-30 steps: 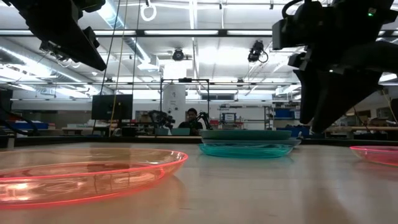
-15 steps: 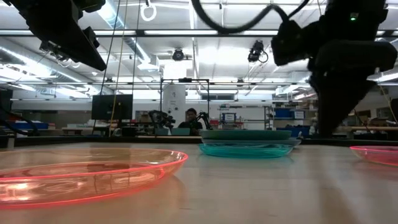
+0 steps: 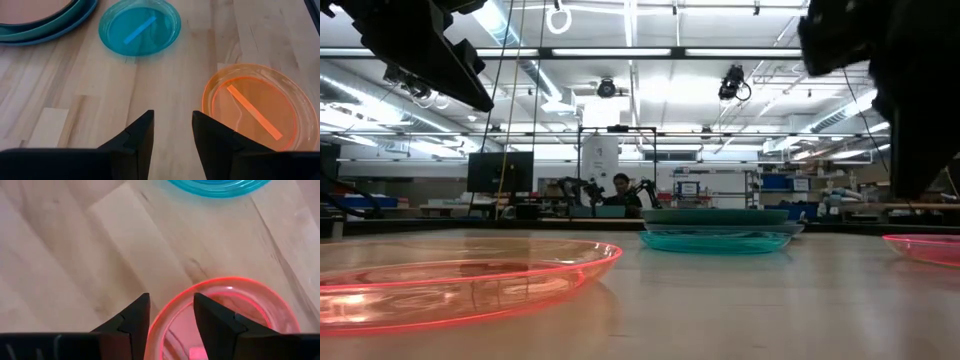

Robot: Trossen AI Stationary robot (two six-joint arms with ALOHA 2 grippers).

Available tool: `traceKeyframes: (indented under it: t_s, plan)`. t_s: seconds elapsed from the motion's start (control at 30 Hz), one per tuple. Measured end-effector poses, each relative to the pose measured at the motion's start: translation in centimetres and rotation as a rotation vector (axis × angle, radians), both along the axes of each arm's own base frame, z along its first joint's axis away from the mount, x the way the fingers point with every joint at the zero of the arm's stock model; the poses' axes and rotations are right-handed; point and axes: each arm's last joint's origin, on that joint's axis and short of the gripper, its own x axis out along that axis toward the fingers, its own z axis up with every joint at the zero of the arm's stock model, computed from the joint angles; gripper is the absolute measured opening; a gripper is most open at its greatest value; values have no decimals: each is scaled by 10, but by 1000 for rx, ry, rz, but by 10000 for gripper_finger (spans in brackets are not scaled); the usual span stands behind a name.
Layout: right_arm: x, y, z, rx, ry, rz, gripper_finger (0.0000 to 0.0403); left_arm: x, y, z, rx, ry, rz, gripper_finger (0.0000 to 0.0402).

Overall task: Stack plastic plates
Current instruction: Stack the light green plate on top of the brown plate

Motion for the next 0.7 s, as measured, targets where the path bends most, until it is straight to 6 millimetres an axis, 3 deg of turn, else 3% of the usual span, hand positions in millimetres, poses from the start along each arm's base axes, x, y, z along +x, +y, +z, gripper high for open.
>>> traceKeyframes:
  t_s: [0.47,0.7]
  plan:
    - [-42,26,10,-120,150,81,161,3,-1,3,-14,-42,7,141]
    - [-73,31,16,-262,171,-8,157,4,-2,4,-23,-60,6,141]
